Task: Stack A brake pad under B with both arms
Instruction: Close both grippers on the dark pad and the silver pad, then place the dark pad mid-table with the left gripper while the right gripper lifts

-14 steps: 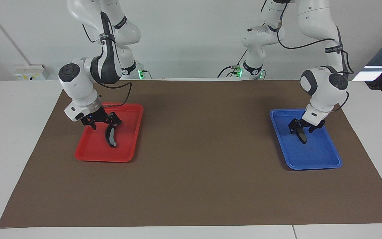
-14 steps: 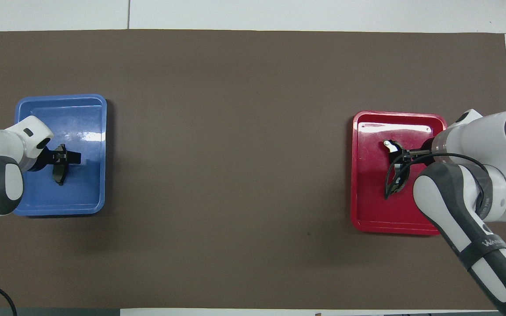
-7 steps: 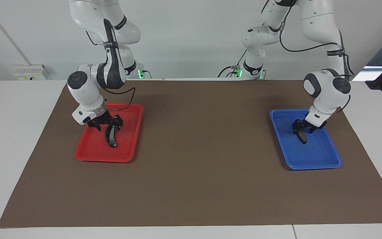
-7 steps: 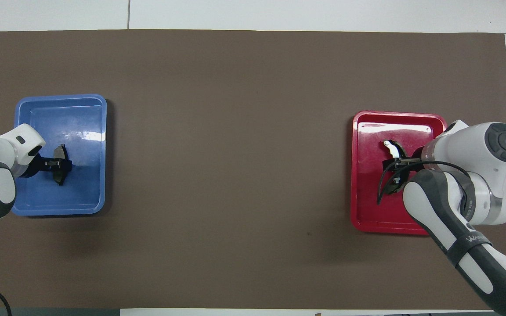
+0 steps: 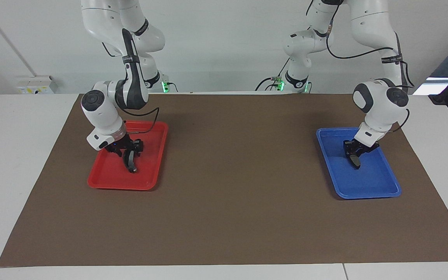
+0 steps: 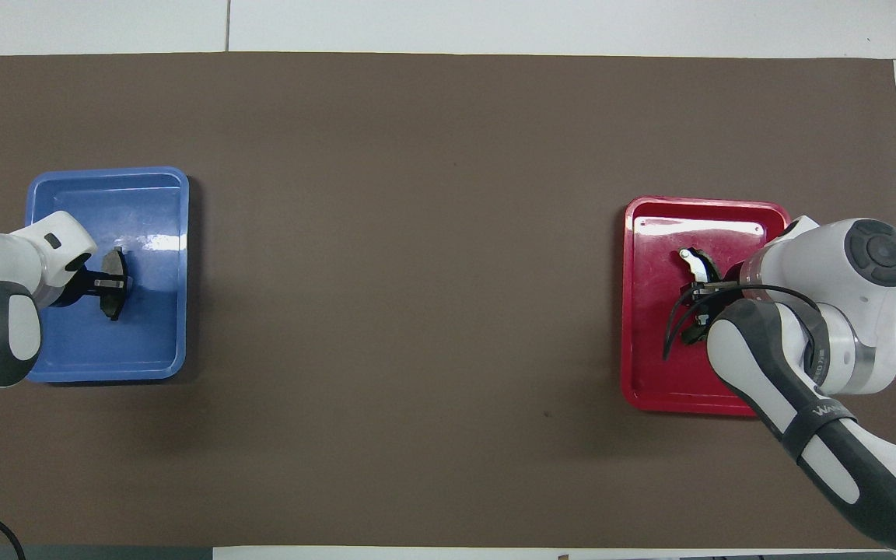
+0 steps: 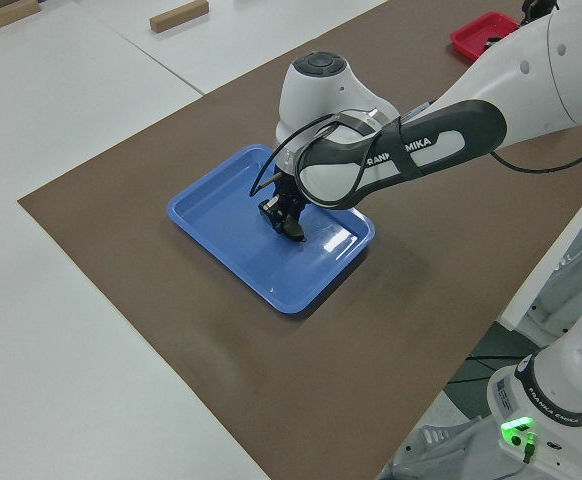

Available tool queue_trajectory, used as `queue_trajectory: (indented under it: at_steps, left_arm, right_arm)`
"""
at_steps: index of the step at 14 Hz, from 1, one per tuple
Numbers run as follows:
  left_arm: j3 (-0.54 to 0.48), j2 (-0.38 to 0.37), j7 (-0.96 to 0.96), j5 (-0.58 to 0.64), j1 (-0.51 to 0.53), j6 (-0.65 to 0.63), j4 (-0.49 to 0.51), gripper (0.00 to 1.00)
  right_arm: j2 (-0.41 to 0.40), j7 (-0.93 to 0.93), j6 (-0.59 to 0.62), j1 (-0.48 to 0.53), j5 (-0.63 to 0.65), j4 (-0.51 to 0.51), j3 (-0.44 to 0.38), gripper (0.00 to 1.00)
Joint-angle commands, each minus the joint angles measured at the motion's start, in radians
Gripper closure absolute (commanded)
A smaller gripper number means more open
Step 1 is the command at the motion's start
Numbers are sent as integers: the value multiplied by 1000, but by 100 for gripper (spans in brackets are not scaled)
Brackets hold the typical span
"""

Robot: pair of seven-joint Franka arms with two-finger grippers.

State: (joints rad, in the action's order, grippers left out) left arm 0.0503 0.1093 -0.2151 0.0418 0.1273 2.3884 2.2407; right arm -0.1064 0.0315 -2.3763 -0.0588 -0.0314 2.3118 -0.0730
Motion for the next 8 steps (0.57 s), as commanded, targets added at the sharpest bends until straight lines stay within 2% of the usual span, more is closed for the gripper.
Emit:
queue_trajectory:
  at_steps: [1,3,4,6,8]
  left_arm:
    - [-7,-36,141,0,-163,-118,-71,99]
    - [-7,-30,285,0,-279,-89,-76,99]
    - [-7,-23,359,0,-343,-75,-76,99]
    - [-7,19,521,0,-486,-19,-76,99]
    - [-7,71,641,0,-601,50,-102,98]
  right_arm:
    - [2,15,-8,10,-4,3,5,60]
    - [2,15,0,10,-4,-3,5,85]
    - [2,15,8,11,-4,-9,5,93]
    - [-1,15,84,13,-2,-75,5,98]
    - [1,16,187,11,-2,-155,5,98]
